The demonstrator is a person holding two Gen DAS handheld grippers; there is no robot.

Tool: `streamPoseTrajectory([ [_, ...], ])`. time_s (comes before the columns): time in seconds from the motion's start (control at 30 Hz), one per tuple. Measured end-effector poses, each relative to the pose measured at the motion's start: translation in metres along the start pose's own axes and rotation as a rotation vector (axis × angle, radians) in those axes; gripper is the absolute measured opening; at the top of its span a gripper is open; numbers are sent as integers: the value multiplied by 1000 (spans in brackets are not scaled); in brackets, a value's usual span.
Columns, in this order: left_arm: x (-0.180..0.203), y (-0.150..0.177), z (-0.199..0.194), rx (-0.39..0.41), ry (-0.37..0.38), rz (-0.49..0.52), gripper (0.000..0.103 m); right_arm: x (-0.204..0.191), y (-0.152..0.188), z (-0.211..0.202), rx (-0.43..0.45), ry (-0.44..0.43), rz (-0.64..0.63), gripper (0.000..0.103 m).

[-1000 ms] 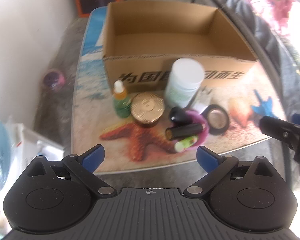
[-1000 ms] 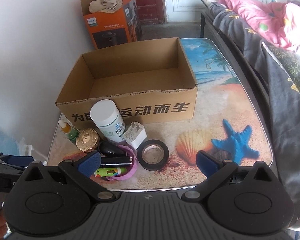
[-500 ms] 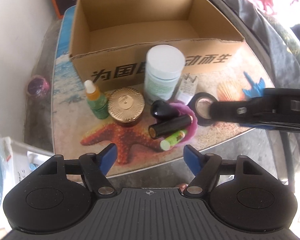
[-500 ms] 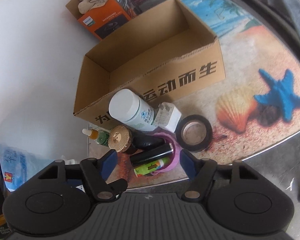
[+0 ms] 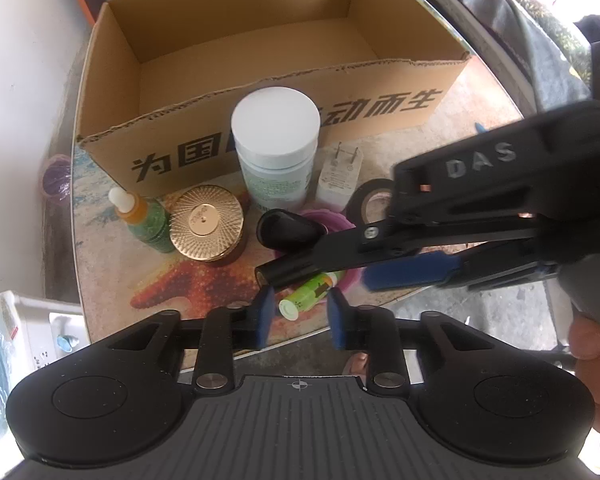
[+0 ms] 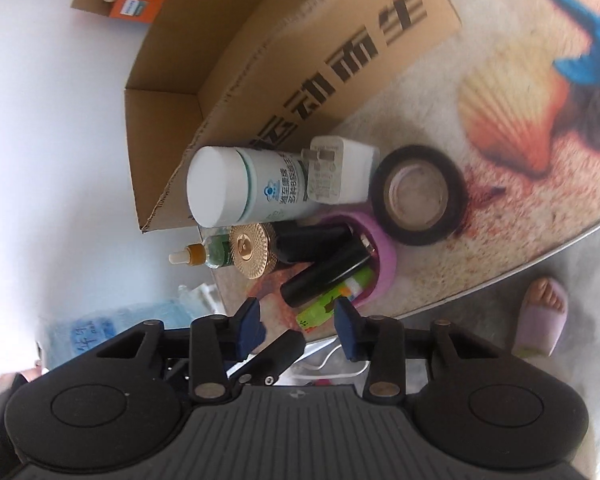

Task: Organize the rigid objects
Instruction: 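Reach the right gripper into the pink cup and grasp the green lip balm stick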

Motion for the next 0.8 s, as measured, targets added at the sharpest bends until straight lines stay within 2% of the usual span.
streamPoseTrajectory([
  [0.2,-2,-2,8,-35,55,-3,15,18,-6,11,-26,-5,156,33],
  [0.4,-15,-5,7,-40,63,-32,16,30,-6,12,-27,-8,281,33],
  [0.57,-21,-7,22,-78,91,-33,16,38,-3,22,-38,-18,379,34],
  [0.8,-29,-8,31,-120,168,-55,15,40,0,34,-44,-4,421,34],
])
Point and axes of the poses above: each gripper's, at about its wrist camera, not at the fingertips, and z roughly the way its jaws point, x to its right, y to its underside, the point moved 2 cm from there along z, roughly the way its jaws point, and after that the axes turned 6 degrees about -y, right-handed, at the moved point
